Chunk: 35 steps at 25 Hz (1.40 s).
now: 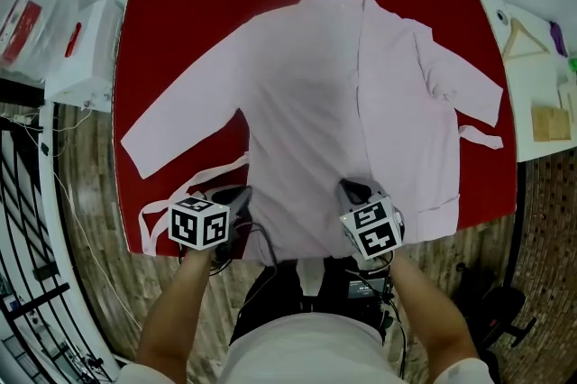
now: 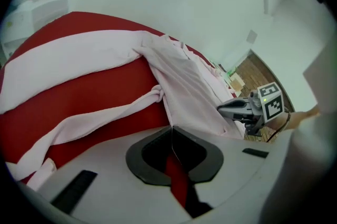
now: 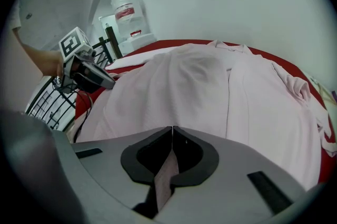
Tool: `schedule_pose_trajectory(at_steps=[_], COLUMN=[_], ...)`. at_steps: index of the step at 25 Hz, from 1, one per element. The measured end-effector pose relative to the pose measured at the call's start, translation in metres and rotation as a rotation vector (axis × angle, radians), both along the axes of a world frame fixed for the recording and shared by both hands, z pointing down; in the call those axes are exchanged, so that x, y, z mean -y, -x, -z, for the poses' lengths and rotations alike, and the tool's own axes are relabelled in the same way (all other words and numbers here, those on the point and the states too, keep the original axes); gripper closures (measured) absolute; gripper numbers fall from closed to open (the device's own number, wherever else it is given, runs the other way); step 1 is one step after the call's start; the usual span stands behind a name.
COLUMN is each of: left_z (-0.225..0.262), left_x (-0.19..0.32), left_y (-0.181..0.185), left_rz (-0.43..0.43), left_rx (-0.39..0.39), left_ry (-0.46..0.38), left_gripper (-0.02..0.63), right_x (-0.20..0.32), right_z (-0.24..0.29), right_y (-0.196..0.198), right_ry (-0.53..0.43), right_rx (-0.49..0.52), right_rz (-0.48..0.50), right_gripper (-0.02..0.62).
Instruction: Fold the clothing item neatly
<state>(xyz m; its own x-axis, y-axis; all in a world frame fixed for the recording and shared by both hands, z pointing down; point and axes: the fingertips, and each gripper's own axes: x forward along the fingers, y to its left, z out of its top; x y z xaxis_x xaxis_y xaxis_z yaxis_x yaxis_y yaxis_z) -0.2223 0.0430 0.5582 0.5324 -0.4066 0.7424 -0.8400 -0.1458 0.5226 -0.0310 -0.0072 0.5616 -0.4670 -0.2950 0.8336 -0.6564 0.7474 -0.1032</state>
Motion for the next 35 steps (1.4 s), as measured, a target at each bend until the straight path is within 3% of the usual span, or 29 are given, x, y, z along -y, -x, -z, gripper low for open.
schedule_pose_trajectory(at_steps=[4,8,19,23,27,35], left_z=[-0.001,-0.003,-0.005,-0.005,-0.003,-0.005], left_x=[-0.004,-0.004,-0.006,-0.005,-0.006,-0.012], left_y=[0.01,0.006,0.001,0.0,0.001,0.006], left_rz=[0.04,0.039,0.062,0.075,0.07,0.078], left_rx=[-0.038,-0.051,-0.115,-0.142,-0.154,-0.158], left_ry=[0.024,0.028,0.028,0.026,0.025,0.037], left_gripper=[0.595,0.595,0.595,0.595,0.595,0.595], right_x=[0.007,0.055,0.21,0.233,0.233,0.26], right_z=[0.008,0.026,0.044,0.015,0.002,0.005], right_y=[0.002,0.01,0.082,0.087,0.081,0.061], right_ry=[-0.006,-0.08,-0.302,-0.262,-0.206,-0.297], right_rx=[0.029,0.065,-0.043,-0.123,-0.123,-0.204], right_rz=[0.004,-0.017,0.087,0.114,0.123,0.08], right_gripper=[0.578,0.578,0.578,0.578,0.58,0.58])
